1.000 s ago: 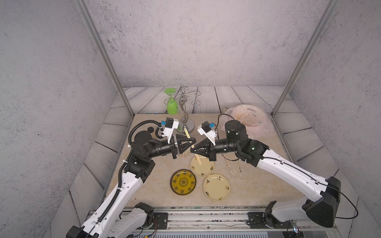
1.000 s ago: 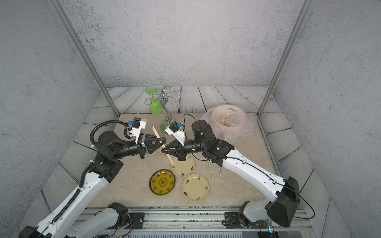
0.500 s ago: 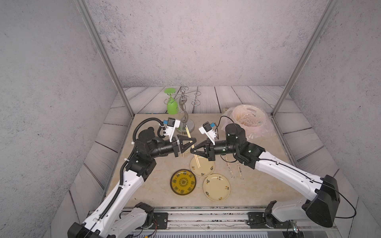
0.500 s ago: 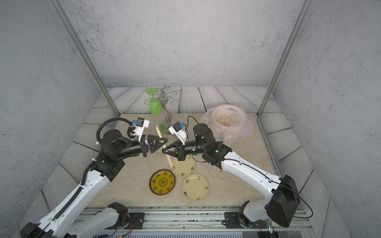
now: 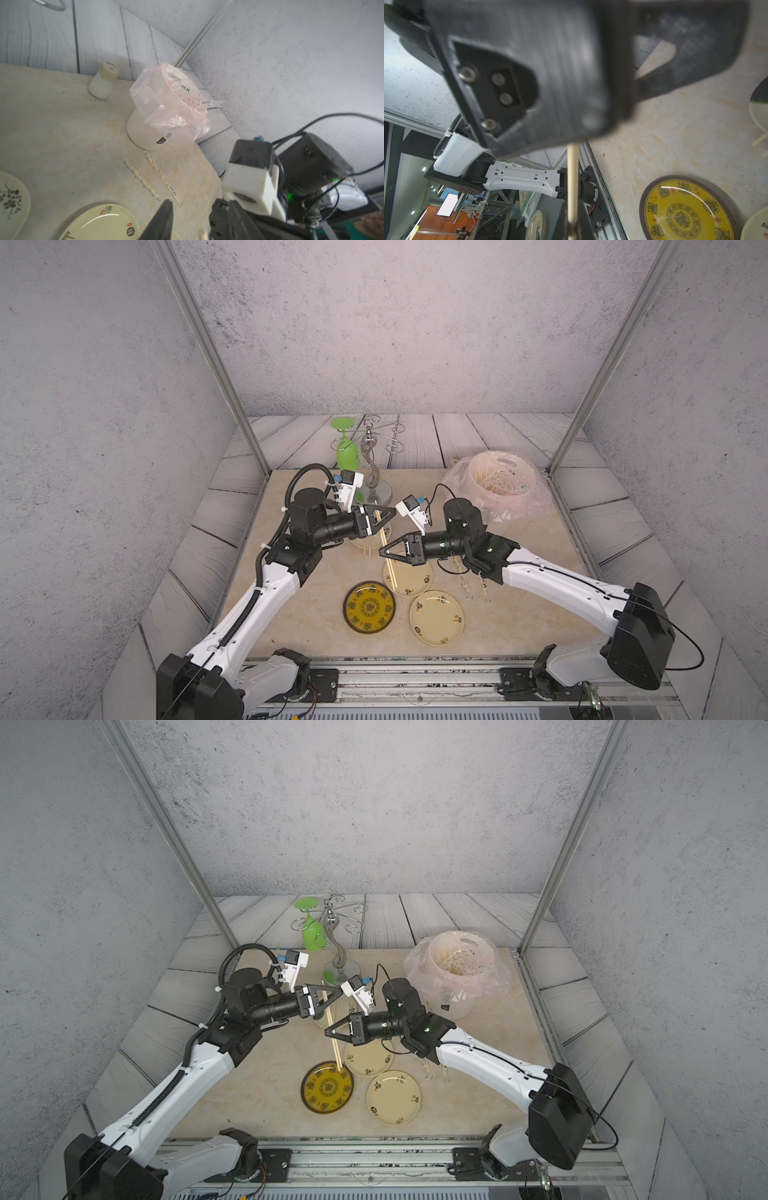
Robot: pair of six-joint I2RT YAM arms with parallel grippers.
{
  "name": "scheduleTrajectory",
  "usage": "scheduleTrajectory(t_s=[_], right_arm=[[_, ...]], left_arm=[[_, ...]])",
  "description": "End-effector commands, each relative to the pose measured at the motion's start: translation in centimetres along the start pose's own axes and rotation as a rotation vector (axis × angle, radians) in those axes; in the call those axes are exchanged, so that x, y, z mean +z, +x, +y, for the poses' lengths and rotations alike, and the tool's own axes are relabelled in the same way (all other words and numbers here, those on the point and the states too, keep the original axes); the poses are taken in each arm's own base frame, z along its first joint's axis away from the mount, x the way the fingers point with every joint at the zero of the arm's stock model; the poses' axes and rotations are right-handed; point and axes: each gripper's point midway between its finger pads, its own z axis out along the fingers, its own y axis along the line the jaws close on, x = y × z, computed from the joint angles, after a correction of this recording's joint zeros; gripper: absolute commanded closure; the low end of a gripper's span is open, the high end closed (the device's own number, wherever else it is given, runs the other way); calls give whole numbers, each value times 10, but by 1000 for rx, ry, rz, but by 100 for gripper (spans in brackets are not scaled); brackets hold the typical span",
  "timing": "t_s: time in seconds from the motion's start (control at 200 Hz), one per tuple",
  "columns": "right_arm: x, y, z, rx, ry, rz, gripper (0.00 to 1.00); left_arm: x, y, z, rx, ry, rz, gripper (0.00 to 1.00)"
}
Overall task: Remove the packaging of disposable chopsticks
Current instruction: Place the disposable chopsticks on the plate.
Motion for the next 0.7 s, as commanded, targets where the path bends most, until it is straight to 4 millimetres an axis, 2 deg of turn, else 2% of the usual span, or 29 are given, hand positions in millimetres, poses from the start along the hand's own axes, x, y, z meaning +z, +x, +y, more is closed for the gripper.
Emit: scheduleTrajectory(t_s=[0.0, 0.055, 0.09, 0.11, 0.13, 0.155, 0.46, 0.696], right_arm=[[6, -4, -13, 71, 5, -22, 100], [7, -3, -14, 79, -4, -22, 100], [8, -2, -16, 85, -5, -18, 100], [9, -1, -17, 87, -5, -13, 100], [9, -1, -18, 92, -3, -13, 100], [10, 1, -20, 96, -1, -11, 100], [9, 13, -39, 130, 25, 14, 100], [-3, 25, -69, 143, 156, 20, 100]], left_arm=[[-9, -19, -3, -3, -14, -62, 38], [-14, -25, 3, 8, -47, -91, 27], [-18, -28, 7, 17, -70, -112, 17], [-20, -30, 9, 25, -81, -123, 15], [-22, -31, 11, 29, -93, -131, 6], [-24, -33, 12, 39, -104, -138, 3], [-46, -45, 9, 156, -179, -193, 1], [-81, -55, 10, 291, -345, -281, 3]])
